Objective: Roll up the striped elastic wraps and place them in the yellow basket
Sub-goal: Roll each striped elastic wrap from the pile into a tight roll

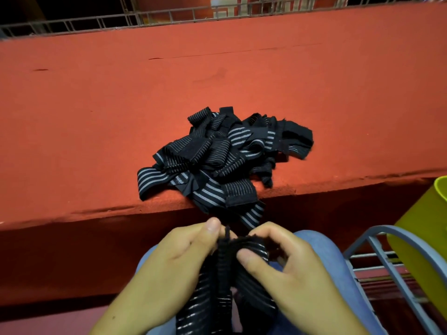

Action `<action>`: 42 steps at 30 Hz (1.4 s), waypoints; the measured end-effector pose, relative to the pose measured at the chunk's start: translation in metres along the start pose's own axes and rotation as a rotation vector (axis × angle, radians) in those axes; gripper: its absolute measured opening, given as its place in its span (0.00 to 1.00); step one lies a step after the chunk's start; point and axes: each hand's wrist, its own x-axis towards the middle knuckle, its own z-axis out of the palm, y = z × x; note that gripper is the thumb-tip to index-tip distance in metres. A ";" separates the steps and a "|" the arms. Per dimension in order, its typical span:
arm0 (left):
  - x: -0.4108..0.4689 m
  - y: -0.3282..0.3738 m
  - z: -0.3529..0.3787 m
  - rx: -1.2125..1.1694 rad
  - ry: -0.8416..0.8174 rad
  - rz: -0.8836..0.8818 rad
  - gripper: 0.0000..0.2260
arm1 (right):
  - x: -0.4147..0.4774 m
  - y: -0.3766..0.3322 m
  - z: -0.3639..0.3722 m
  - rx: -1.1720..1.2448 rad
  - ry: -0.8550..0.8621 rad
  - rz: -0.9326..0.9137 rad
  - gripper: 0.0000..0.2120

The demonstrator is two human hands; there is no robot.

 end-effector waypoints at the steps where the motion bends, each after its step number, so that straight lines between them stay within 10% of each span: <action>1: 0.001 -0.001 0.001 0.004 0.003 0.005 0.19 | 0.000 0.001 -0.001 0.011 0.016 0.006 0.07; 16: -0.005 -0.012 -0.001 -0.069 0.030 0.008 0.10 | 0.002 0.001 -0.004 0.295 0.033 0.095 0.06; 30: -0.005 -0.016 0.003 -0.053 0.106 0.055 0.15 | -0.001 -0.005 0.000 0.011 -0.177 0.045 0.17; 33: -0.002 -0.017 0.002 -0.027 0.233 0.110 0.05 | 0.001 -0.010 -0.002 0.085 -0.048 -0.001 0.02; 42: -0.002 -0.015 -0.008 -0.125 0.508 0.073 0.09 | -0.002 0.012 -0.019 0.504 0.020 0.160 0.16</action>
